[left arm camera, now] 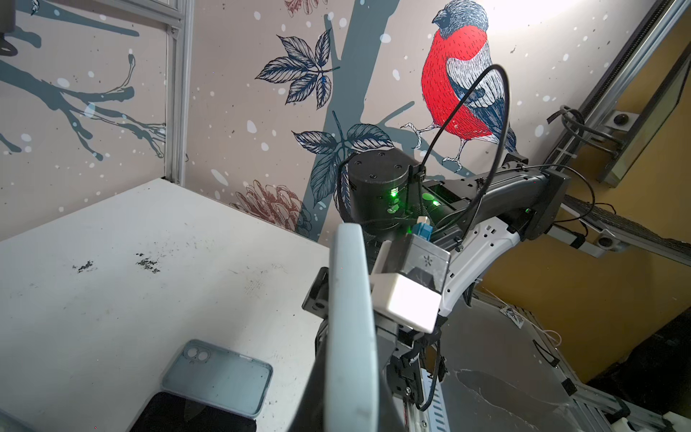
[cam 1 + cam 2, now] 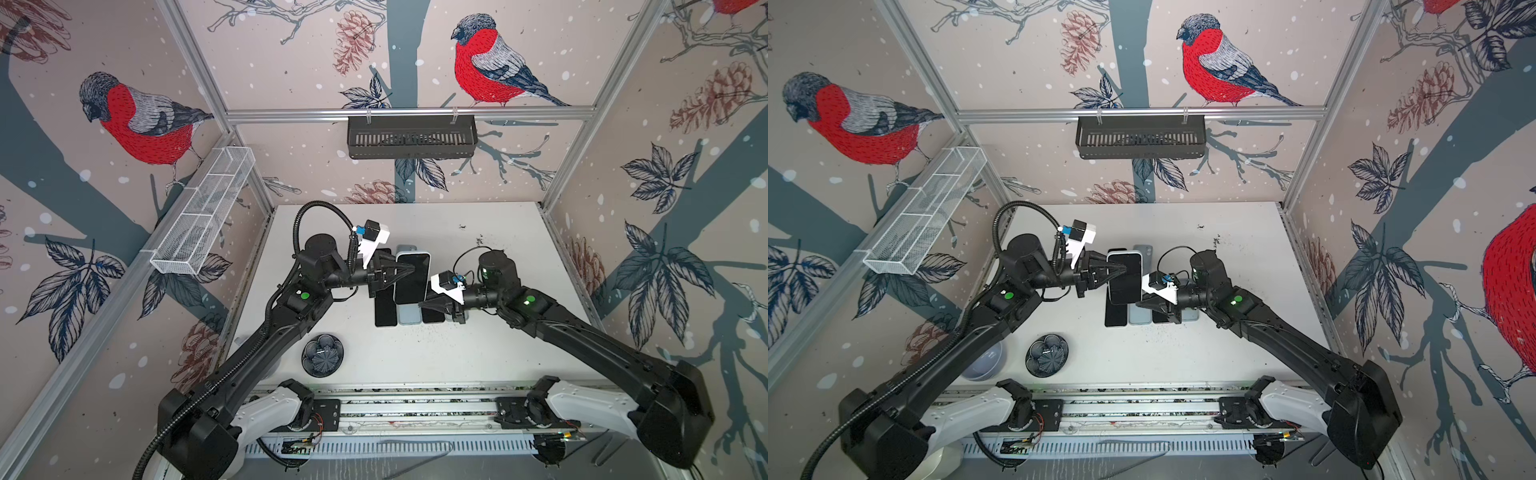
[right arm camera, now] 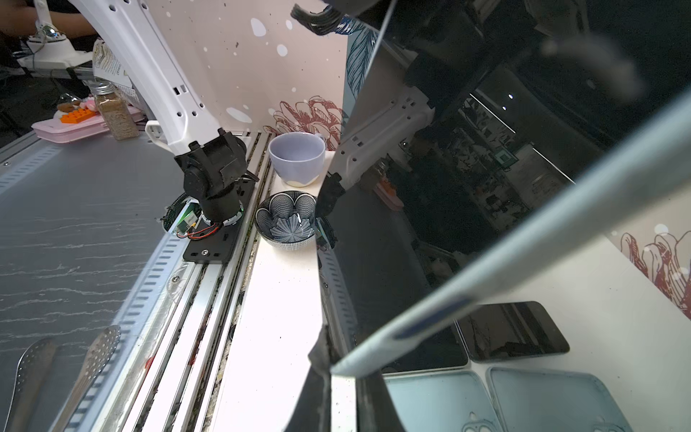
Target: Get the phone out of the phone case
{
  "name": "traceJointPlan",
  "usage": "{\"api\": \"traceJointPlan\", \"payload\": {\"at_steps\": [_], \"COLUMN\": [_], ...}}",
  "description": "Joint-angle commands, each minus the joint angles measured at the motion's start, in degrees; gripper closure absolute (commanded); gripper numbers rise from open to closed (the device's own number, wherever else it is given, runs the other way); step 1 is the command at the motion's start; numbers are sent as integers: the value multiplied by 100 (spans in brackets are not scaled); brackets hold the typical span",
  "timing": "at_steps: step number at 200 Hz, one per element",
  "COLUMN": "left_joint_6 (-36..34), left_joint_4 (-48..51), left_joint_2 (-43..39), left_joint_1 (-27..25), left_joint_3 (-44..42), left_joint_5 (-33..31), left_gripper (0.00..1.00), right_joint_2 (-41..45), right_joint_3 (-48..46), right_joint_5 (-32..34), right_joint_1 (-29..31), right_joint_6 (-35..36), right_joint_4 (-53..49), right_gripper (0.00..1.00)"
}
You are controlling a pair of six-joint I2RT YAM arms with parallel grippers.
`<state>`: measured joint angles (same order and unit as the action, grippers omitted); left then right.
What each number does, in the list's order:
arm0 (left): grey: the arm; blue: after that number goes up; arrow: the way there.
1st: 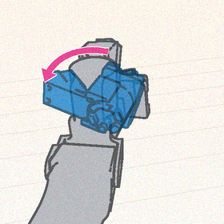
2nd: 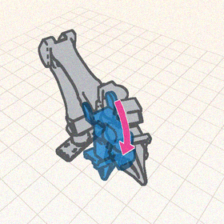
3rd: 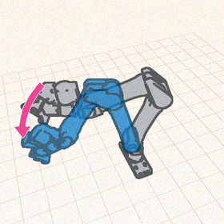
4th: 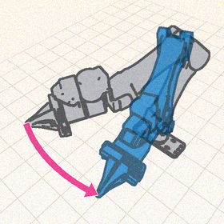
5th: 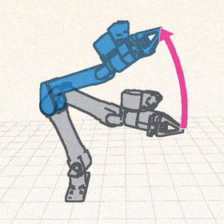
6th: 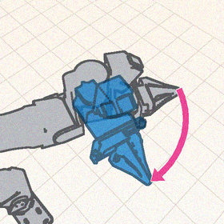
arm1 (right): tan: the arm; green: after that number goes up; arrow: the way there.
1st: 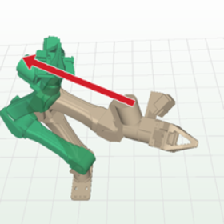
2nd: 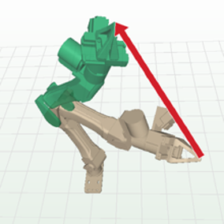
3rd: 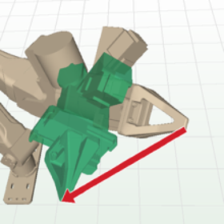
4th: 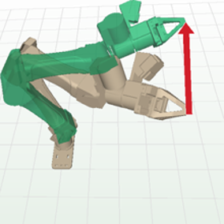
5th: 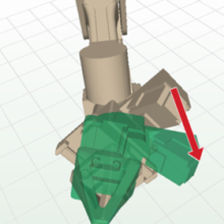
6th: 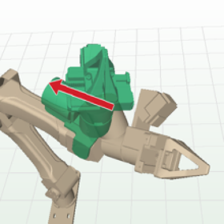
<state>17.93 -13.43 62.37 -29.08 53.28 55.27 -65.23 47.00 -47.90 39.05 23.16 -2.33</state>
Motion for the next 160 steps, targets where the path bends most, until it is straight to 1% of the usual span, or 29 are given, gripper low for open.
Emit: {"api": "traceJointPlan", "payload": {"at_steps": [1,54,115,133,160], "left_joint_6": [184,394,1246,1583,1738], "left_joint_4": [-423,-664,-1761,-2229,-2388], "left_joint_2": [12,94,336,418,516], "left_joint_1": [-26,-55,-123,-119,-116], "left_joint_3": [16,6,-224,-313,-326], "left_joint_5": [92,247,532,650,676], "left_gripper": [100,100,100,100,100], "right_joint_2": [65,151,84,43,94], "right_joint_3": [80,71,56,39,-117], "right_joint_5": [-79,-226,-55,156,700], "right_joint_1": [11,12,20,23,41], "right_joint_6": [278,618,1027,1125,1199], "right_joint_4": [196,170,425,557,845], "right_gripper": [95,98,99,100,100]}}
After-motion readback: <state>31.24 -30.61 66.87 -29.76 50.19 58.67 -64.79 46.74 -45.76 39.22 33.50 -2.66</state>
